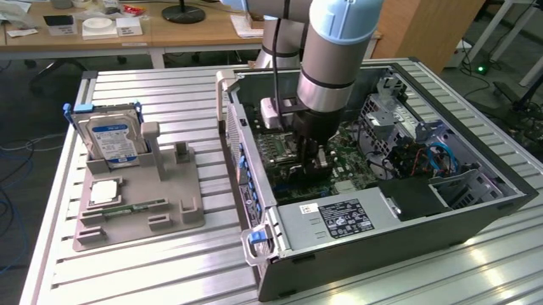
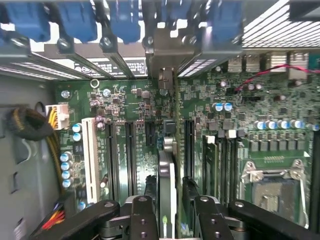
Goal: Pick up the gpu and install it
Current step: 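Insert the gpu into the slot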
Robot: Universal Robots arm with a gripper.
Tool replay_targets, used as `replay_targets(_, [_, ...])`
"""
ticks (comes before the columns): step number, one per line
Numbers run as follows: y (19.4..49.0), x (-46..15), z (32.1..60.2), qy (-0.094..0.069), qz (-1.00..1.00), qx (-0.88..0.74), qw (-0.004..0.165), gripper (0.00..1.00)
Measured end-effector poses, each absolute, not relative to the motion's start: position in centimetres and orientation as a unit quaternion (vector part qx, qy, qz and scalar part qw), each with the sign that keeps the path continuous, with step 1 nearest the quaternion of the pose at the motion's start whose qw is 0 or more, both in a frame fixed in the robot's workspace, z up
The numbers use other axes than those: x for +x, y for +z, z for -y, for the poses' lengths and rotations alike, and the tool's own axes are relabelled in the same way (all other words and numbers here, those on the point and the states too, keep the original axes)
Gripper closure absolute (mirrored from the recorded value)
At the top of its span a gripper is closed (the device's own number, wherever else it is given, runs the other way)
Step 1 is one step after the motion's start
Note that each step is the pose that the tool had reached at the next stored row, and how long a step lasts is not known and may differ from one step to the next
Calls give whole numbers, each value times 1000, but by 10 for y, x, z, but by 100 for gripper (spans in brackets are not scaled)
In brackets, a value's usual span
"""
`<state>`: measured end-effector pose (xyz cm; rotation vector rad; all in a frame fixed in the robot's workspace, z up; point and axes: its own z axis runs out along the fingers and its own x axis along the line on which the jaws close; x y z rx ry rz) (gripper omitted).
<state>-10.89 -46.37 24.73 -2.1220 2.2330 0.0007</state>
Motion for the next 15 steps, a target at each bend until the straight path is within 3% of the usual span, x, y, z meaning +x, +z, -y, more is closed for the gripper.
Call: replay_targets(15, [270, -109, 464, -1, -725, -689, 32, 67])
